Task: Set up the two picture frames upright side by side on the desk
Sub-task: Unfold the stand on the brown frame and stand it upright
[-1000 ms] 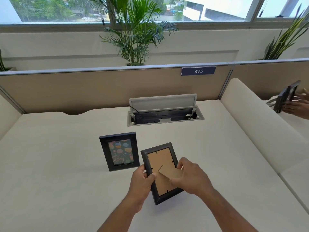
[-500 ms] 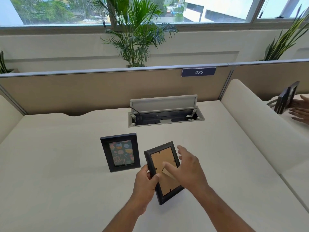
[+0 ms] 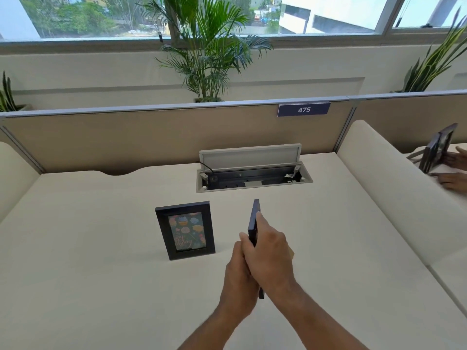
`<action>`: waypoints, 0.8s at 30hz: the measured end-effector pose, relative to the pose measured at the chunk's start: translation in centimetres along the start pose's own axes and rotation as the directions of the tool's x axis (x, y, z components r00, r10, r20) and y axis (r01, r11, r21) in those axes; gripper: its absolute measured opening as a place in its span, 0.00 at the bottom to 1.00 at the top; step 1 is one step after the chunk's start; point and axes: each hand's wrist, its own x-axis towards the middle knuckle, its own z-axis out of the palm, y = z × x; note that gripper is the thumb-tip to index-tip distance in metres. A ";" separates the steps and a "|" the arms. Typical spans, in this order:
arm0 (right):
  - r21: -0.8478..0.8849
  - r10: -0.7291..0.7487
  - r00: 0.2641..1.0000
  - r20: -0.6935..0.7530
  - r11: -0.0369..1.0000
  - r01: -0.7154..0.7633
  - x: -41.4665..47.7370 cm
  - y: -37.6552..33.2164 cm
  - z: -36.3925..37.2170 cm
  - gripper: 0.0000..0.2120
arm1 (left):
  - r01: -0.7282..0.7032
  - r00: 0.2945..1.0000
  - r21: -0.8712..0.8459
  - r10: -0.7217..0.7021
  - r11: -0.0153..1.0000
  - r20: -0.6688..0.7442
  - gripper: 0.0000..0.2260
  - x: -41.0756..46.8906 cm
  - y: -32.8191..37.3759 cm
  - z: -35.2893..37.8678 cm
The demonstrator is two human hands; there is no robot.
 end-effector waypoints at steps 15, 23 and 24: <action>0.329 0.078 0.995 -0.056 0.943 -0.055 3.2 3.6 -3.1 0.12 | -0.132 0.964 0.590 0.241 0.797 -0.110 0.18 3.8 3.0 -3.1; 0.502 0.035 0.973 0.228 0.852 -0.149 5.8 5.5 -6.6 0.09 | 0.060 0.998 0.553 -0.068 0.831 -0.007 0.13 6.2 3.9 -5.6; 0.503 0.042 0.972 0.231 0.850 -0.156 6.0 5.8 -6.7 0.09 | 0.061 0.997 0.547 -0.077 0.835 0.007 0.13 6.2 3.8 -5.6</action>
